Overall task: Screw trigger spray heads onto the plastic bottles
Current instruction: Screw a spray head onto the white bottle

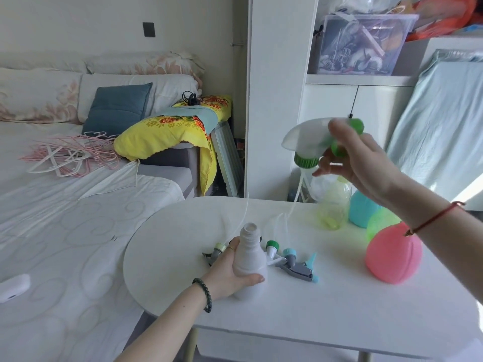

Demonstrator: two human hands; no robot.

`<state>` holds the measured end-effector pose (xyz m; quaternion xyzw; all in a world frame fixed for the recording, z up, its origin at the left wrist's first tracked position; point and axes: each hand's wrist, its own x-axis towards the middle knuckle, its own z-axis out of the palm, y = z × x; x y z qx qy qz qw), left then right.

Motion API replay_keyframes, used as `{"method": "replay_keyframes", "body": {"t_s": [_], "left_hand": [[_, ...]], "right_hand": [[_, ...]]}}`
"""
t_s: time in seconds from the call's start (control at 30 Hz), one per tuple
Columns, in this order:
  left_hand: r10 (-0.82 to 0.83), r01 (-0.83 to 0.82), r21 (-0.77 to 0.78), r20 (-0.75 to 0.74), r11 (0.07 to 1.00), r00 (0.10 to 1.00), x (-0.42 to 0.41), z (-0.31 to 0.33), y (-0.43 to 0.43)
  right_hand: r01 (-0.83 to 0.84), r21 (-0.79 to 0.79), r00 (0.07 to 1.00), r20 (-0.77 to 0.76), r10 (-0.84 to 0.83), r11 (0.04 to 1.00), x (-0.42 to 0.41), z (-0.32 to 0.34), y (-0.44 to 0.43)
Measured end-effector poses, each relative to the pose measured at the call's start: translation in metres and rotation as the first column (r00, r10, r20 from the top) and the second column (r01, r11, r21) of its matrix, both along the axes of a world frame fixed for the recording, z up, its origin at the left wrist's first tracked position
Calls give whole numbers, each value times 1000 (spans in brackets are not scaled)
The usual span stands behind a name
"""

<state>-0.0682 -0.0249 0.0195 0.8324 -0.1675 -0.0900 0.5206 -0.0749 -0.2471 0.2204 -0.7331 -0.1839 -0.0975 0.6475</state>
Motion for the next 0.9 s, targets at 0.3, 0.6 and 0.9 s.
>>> {"method": "replay_keyframes", "body": {"t_s": [0.3,0.6,0.9], "left_hand": [[-1,1,24,-14,1000,1000,-1,2,1],[3,-3,41,-6,999,1000,0,-2,1],[22,-22,19,3,1000,1000,-2,4,-3]], "right_hand": [[-113,179,985,-109,134,977,-2,15,27],[-92,77,988,-113,100,993,5,1,44],[-79,-188,965,-260,29,979,2,-96,68]]}}
